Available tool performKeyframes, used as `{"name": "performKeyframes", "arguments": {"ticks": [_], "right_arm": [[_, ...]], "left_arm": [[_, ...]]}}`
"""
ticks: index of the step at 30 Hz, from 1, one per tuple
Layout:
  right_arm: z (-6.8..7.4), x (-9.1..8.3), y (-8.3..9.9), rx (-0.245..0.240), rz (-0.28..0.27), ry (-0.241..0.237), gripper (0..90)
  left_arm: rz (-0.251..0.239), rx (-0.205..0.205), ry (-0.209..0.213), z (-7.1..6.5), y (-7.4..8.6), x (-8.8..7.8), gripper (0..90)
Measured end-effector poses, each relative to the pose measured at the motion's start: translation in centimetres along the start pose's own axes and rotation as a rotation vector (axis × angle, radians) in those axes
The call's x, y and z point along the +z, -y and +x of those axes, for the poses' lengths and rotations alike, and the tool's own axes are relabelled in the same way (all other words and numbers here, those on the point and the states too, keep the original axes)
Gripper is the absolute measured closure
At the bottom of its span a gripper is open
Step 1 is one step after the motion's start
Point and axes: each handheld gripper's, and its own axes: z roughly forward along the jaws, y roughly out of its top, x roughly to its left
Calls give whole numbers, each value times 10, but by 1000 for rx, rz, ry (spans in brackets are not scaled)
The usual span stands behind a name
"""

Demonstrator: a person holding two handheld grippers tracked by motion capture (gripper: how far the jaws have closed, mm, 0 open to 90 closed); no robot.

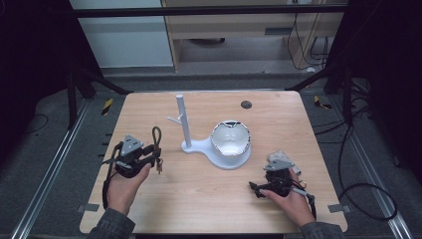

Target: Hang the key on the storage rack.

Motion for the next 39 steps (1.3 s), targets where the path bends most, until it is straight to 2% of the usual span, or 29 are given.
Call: {"name": "performKeyframes", "arguments": {"ticks": [9, 19, 39], "right_arm": [[0, 0, 0, 0, 0, 0, 33], [0, 0, 0, -1, 2, -1, 34], [0, -1, 1, -1, -1, -3, 34]], "left_arm": [[-34, 3, 6, -9, -9, -1, 659], [-91, 19, 32, -26, -26, -1, 659], [-73, 28, 38, -36, -40, 24, 658]]}}
